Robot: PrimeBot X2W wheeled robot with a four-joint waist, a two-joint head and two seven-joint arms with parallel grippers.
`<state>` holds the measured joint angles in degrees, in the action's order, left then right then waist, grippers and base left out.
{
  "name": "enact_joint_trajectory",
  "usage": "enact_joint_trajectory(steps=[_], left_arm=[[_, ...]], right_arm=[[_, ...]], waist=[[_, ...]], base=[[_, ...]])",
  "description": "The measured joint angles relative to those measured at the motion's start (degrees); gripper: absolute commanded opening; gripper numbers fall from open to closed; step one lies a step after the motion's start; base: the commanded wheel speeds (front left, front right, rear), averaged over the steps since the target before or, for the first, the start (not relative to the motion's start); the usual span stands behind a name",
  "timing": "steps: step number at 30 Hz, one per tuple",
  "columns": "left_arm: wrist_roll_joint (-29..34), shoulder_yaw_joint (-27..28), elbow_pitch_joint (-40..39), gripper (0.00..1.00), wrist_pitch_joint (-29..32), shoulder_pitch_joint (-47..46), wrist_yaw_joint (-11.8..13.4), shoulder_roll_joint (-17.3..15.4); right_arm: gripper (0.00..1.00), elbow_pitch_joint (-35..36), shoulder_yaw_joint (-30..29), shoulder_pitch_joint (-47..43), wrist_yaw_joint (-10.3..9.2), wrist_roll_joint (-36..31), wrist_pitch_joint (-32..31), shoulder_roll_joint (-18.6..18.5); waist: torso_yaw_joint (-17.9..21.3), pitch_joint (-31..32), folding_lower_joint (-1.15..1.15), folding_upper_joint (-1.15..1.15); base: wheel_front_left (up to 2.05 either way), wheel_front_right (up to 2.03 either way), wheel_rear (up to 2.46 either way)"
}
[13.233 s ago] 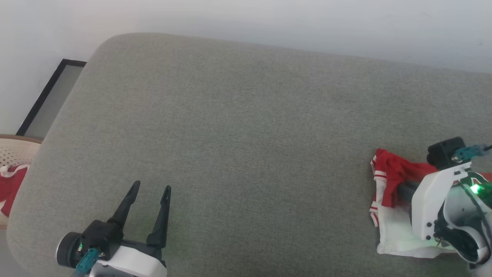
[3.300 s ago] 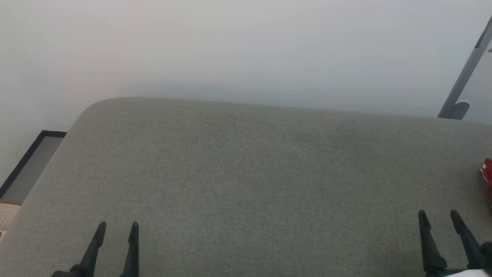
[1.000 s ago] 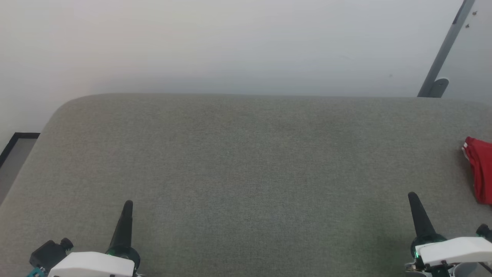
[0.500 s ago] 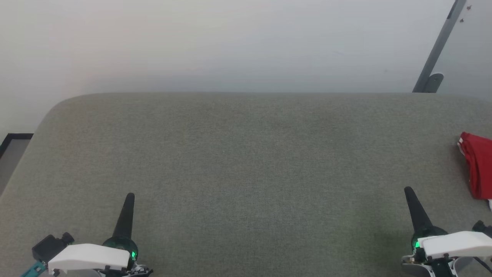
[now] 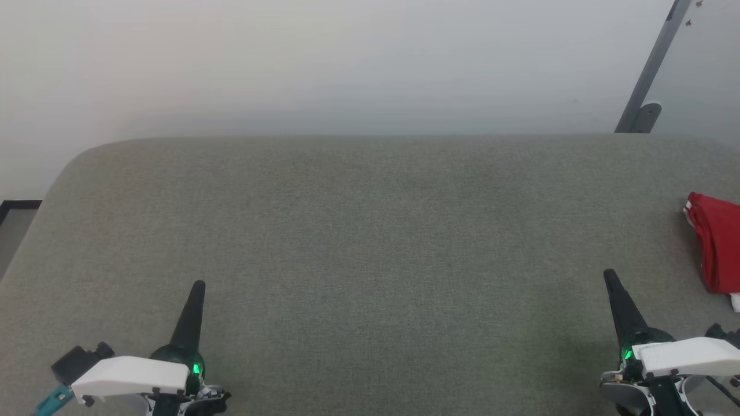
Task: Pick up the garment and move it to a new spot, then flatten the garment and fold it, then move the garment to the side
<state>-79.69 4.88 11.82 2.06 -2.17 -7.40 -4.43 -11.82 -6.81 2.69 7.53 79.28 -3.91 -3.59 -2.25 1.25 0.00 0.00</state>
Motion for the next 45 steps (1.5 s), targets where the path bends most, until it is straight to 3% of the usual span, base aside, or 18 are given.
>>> enact_joint_trajectory(steps=[31, 45], left_arm=[[-12.6, 0.7, 2.2, 0.0, 3.5, -3.5, 0.0, 0.9], [-13.3, 0.8, 2.4, 0.0, 3.9, -3.8, 0.0, 1.0]], right_arm=[[0.0, -2.1, 0.3, 3.2, -0.04, 12.1, -2.4, 0.6], [0.0, -2.3, 0.3, 3.4, -0.04, 13.0, -2.7, 0.6]], waist=[[2.1, -1.3, 0.0, 0.0], [2.3, -1.4, 0.0, 0.0]], base=[[0.0, 0.0, 0.0], [0.0, 0.0, 0.0]])
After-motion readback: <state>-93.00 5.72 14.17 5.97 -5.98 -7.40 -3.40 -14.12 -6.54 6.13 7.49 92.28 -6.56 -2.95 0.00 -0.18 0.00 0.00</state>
